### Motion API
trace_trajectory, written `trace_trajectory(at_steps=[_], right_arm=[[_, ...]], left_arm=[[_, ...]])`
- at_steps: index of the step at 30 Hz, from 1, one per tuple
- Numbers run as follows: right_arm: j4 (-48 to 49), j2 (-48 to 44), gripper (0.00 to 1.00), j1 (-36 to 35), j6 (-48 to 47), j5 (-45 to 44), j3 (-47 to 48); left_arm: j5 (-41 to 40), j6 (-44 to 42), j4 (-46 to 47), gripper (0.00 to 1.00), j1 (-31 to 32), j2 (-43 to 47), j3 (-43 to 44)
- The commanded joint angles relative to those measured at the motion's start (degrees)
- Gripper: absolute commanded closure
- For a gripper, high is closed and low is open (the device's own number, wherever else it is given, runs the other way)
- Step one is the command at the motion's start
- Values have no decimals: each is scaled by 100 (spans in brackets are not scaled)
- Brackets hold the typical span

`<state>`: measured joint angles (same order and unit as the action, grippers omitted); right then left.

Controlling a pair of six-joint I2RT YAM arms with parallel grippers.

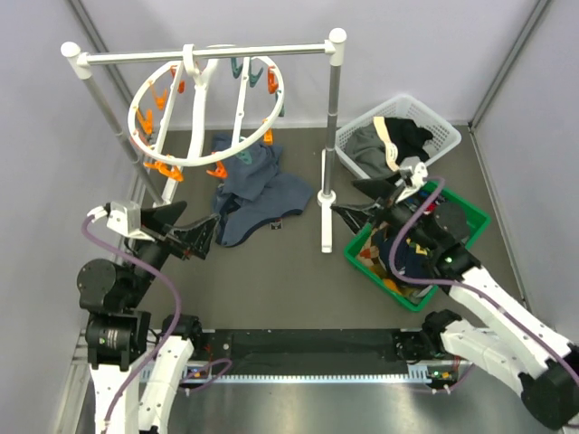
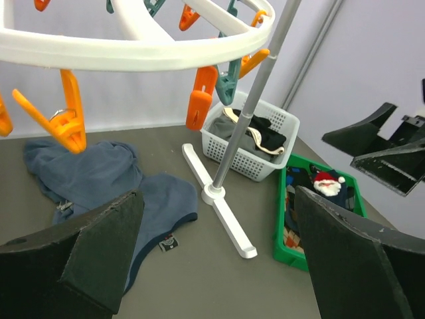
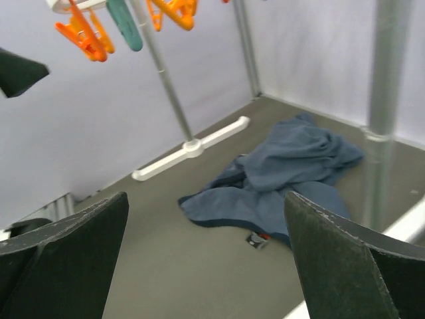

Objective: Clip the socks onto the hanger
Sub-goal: Open the clamp at the hanger.

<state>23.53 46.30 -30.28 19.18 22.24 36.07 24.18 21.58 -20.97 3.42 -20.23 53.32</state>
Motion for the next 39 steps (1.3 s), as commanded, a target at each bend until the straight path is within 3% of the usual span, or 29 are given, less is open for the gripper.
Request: trace_trajectory(at_steps=[1, 6, 12, 19, 27, 39], right_arm=[[1821, 869, 1, -223, 578, 922, 198], [2505, 1626, 1, -828, 359, 774, 593], [3534, 2646, 1, -1286, 420, 650, 1067], [4000, 3718, 1, -1647, 569, 597, 1867], [3905, 4272, 1, -1849, 499, 510, 2544], [3782, 4967, 1, -1964, 631, 588, 3256]], left_arm=[[-45, 205, 673, 1, 1, -288, 222], [-431, 294, 971, 1, 1, -526, 381], [-485, 469, 1201, 9, 1, -921, 609], [-520, 733, 1368, 20, 1, -1185, 724], [-406, 813, 1368, 29, 1, -1282, 653], [42, 452, 1201, 29, 1, -1387, 566]])
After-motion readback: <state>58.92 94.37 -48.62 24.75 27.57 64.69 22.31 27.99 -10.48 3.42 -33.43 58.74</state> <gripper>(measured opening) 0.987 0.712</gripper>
